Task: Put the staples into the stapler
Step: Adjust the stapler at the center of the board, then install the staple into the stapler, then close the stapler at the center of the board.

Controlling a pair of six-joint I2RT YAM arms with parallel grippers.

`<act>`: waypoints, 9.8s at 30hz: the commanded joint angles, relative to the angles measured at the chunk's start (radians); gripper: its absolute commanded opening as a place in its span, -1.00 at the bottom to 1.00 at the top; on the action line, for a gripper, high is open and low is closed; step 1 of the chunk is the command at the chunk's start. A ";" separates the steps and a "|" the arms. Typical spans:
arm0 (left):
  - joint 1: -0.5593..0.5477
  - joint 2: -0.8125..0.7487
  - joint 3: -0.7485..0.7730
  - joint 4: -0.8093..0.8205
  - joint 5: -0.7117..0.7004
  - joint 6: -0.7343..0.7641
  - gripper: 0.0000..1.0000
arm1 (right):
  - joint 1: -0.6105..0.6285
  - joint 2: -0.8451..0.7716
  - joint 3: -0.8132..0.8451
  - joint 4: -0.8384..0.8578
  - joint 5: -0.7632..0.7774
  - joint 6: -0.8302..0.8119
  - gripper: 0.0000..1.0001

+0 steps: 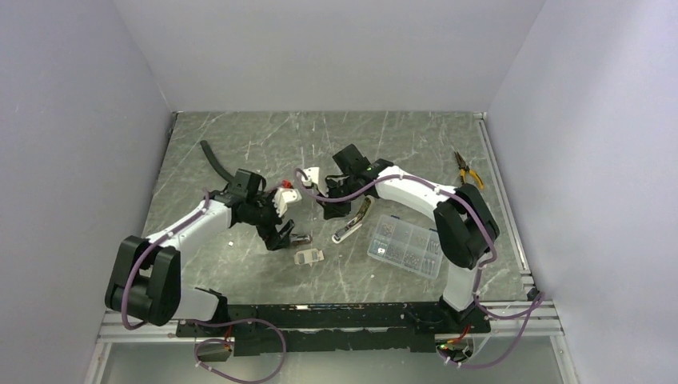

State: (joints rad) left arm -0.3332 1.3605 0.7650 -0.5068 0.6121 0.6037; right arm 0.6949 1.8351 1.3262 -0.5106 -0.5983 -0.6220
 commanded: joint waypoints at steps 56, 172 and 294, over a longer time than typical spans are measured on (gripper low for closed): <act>0.737 -0.064 0.216 -0.039 0.190 -0.362 0.89 | 0.316 0.391 0.598 -0.481 0.370 -0.002 -0.83; 0.816 -0.025 0.237 -0.103 0.276 -0.351 0.88 | 0.316 0.449 0.585 -0.440 0.388 0.153 -0.87; 0.087 -0.037 -0.070 0.048 0.115 0.424 0.24 | 0.052 0.192 0.033 0.170 -0.092 0.547 -0.20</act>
State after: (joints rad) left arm -0.2337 1.3598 0.7067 -0.4953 0.7242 1.0813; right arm 0.7292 2.0010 1.3449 -0.3721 -0.6849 -0.1120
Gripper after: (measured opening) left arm 0.627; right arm 0.409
